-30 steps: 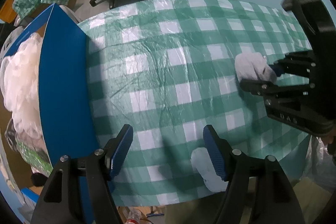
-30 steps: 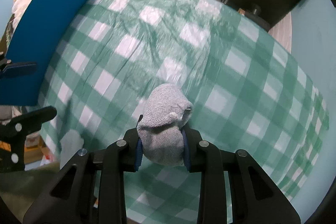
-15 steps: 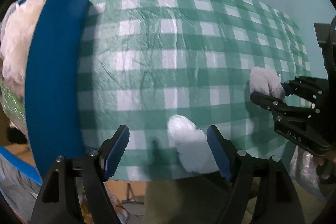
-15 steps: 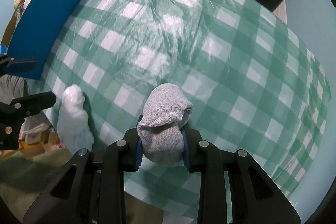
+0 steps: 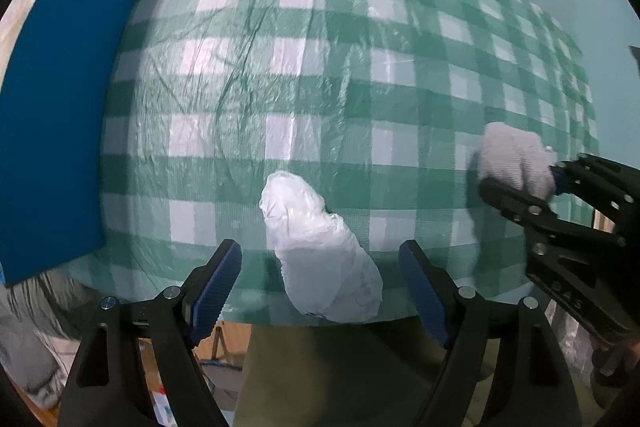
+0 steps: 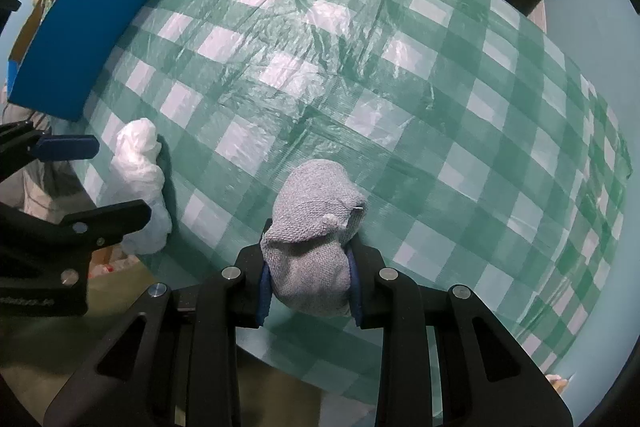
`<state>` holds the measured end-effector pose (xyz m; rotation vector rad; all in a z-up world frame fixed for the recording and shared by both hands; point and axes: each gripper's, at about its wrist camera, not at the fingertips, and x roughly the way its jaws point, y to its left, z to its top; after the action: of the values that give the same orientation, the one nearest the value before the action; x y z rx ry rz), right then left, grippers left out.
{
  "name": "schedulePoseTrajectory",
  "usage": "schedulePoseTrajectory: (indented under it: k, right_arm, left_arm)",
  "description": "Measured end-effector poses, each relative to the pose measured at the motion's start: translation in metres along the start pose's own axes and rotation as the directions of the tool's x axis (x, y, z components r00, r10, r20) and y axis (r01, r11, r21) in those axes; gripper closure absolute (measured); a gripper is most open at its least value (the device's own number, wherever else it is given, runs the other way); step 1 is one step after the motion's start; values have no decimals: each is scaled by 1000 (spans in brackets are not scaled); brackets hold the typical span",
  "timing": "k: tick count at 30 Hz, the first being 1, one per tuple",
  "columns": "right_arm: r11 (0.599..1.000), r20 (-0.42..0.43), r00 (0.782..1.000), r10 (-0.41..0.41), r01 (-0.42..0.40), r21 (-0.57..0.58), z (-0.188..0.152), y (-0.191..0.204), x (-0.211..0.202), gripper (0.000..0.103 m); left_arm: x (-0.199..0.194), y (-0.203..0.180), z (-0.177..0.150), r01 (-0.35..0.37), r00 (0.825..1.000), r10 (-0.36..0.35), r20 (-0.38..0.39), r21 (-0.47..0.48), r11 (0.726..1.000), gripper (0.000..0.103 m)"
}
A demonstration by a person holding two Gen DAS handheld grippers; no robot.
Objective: Organize soft objects
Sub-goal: 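Grasp the white cloth with the left tool while the right tool holds the grey sock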
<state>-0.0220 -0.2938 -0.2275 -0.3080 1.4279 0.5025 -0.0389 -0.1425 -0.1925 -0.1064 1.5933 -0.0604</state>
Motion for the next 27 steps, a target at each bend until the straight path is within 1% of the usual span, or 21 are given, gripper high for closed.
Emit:
schedulePoseTrajectory:
  k: [4,8,9,10,11,13,15,18,21,27]
  right_arm:
    - [1000,5,1000,4,-4,12,-1,-5,0,75]
    - [1000,8,1000,7,-7,6,-3,-4,0,75]
    - [1000,8,1000,7,-7,5,-3,-4,0,75]
    - [1000,10,1000,8,-8,7,-6,-7,-8,75]
    - [1000,13,1000,8,-8,8,-6,-7,-9,75]
    - [1000,19,1000,9,-10,10,-6,-9,-11,74]
    - [1000,25,1000,9,-10,10,-7,-9,-14,74]
    - [1000,25,1000,7,-8,16,-8,-10,-17,74]
    - [1000,26,1000,3,-4,13,-8,-10,-22,74]
    - [1000,43,999,2,-2,11,-6,-7,-33,74]
  left_arm:
    - [11,0,-3,-21,1000,21,-10,-25,999,21]
    - [27,-3,-5,-1,999,-2,-48,-64,998,21]
    - [29,-2,-8,0,999,-3,-50,-68,998,24]
    - [30,-3,-9,3,999,-7,-53,-72,997,30]
    - [32,-4,-9,7,998,-12,-58,-73,997,34]
    - [36,-3,-10,24,997,-29,-69,-78,997,46]
    - [39,-5,-12,29,996,-35,-79,-78,997,49]
    - [38,-12,-11,29,997,-33,-64,-66,997,54]
    - [31,-14,-9,25,999,-26,-38,-38,999,56]
    - [11,-27,-7,-12,1000,11,29,31,999,57]
